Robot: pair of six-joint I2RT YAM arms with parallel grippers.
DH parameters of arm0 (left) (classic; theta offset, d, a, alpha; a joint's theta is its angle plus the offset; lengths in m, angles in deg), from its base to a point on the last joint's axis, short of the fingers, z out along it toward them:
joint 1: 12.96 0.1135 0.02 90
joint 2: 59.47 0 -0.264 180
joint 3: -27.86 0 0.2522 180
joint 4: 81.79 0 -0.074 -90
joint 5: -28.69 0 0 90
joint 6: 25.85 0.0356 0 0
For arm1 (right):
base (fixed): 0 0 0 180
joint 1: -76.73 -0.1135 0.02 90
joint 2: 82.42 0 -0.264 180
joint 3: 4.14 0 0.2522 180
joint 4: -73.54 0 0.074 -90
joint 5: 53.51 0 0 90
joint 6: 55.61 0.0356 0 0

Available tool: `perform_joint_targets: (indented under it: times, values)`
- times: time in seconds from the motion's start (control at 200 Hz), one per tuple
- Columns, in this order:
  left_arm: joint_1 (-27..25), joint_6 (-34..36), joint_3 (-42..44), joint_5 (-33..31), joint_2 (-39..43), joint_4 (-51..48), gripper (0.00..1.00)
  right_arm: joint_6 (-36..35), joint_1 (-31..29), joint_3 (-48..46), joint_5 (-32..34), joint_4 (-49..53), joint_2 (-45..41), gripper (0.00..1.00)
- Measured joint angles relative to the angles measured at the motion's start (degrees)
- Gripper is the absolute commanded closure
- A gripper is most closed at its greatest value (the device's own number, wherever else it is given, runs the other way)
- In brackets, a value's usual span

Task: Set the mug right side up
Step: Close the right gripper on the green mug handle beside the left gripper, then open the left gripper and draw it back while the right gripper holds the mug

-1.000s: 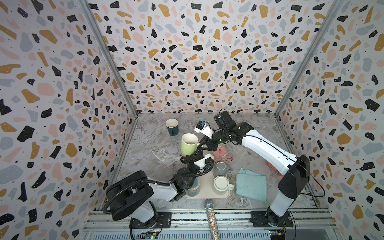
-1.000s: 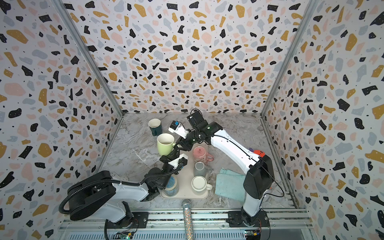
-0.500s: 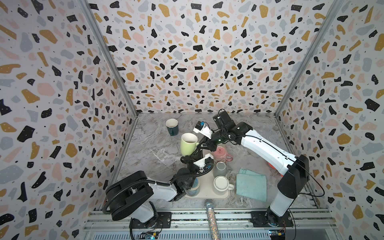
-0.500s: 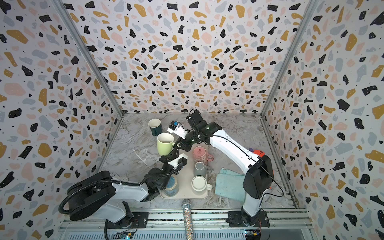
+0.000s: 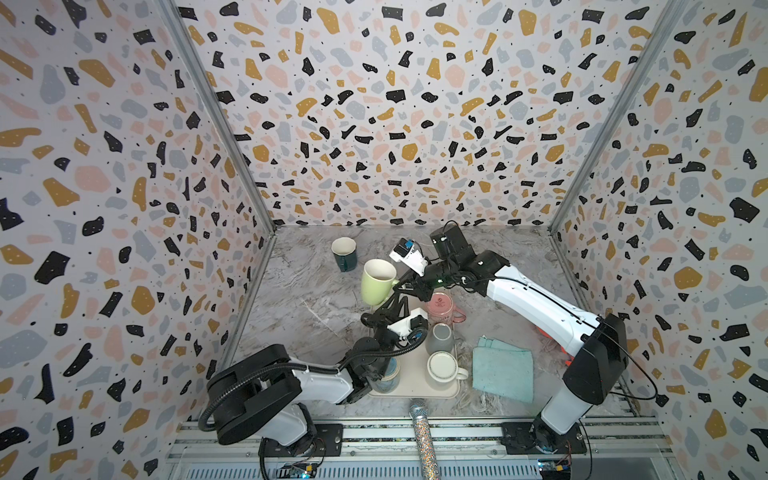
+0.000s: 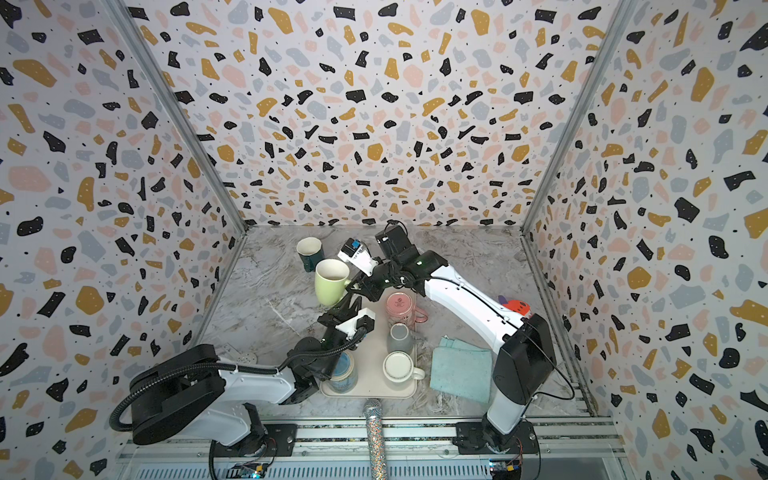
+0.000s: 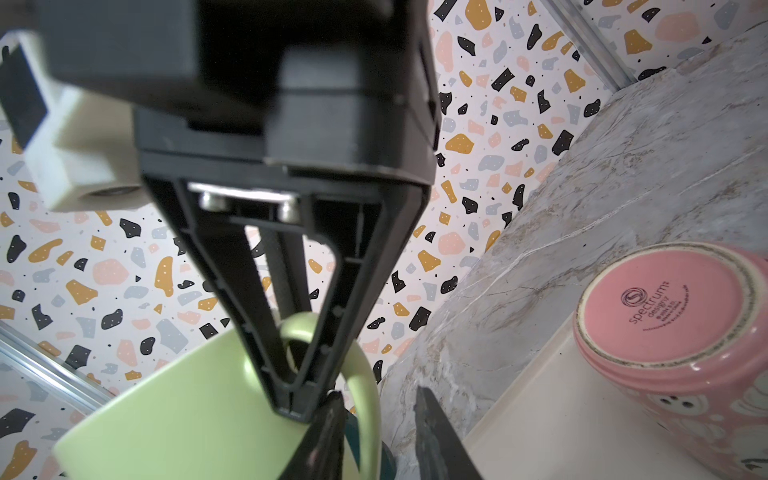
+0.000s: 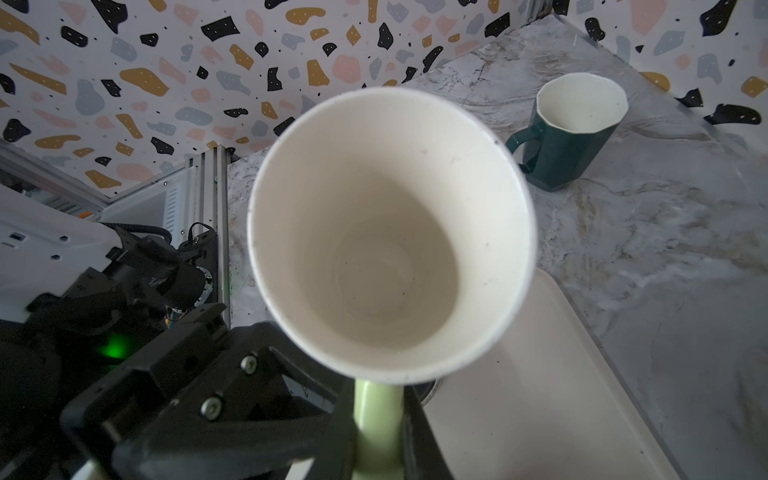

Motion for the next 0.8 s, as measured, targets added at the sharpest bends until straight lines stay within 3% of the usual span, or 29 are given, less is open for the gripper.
perform_joint_targets:
  times: [0.32, 0.476, 0.646, 0.801]
  values:
    - [0.00, 0.00, -0.15, -1.75, 2.82, 0.70, 0.67, 3.54, 2.23, -0.07, 5.55, -2.05, -0.20, 1.00]
    - [0.00, -2.69, -1.38, -5.05, 4.76, -0.48, 0.56, 5.29, 2.84, -0.04, 9.75, -3.80, -0.17, 1.00]
    - [1.60, -16.09, -8.92, -8.28, 13.00, -14.16, 0.55, 6.49, 2.84, 2.89, 15.28, -4.50, 2.43, 1.00]
    - [8.94, -32.74, -13.75, -5.73, 22.08, -26.67, 0.52, 7.06, 2.82, 6.10, 19.10, -5.97, 7.48, 1.00]
